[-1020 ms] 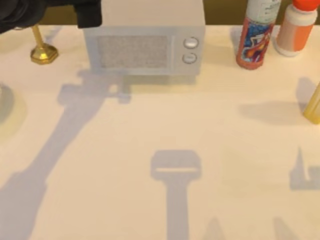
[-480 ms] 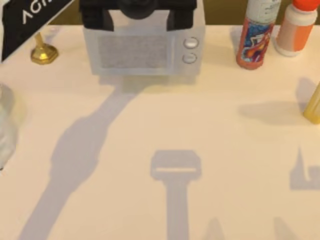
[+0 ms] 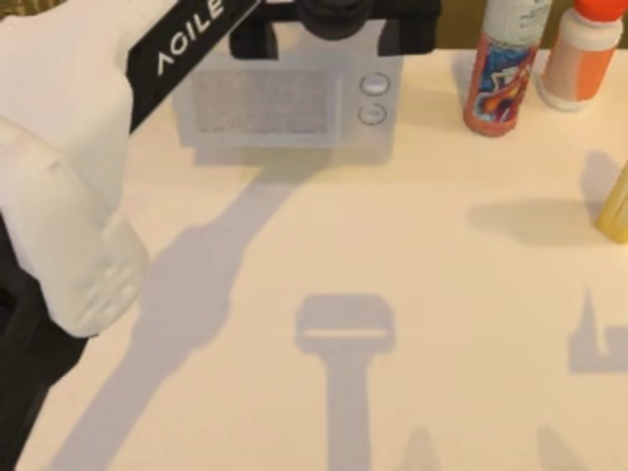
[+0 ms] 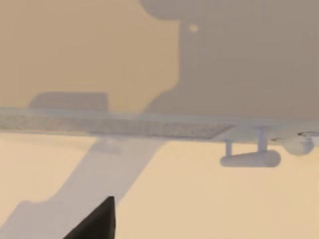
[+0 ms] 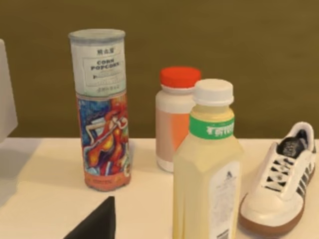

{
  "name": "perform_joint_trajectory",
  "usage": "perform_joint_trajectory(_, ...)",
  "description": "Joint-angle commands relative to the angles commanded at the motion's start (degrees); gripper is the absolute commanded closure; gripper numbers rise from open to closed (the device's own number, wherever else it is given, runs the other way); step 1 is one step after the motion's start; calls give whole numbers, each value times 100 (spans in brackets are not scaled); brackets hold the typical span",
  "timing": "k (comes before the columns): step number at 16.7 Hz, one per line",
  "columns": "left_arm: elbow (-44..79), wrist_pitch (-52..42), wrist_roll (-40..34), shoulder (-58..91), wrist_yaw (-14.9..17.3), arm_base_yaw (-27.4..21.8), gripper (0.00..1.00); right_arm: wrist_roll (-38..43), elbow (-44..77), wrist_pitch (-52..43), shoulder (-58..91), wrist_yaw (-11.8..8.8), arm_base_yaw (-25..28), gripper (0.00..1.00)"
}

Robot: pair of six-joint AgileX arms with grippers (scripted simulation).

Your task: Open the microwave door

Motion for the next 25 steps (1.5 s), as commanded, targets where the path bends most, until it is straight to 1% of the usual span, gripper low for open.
perform_joint_trajectory(6,-31,27,14,-3,11,33,0,0,0,0,0,0,0,0)
perform_joint_trajectory(8,-172,245,74,75,34,75,0,0,0,0,0,0,0,0)
perform_joint_trajectory(13,-699,1243,259,442,121,268,0,0,0,0,0,0,0,0)
perform_joint_trajectory(18,-750,1324,277,489,130,288,0,0,0,0,0,0,0,0)
perform_joint_trajectory(25,-750,1324,277,489,130,288,53,0,0,0,0,0,0,0)
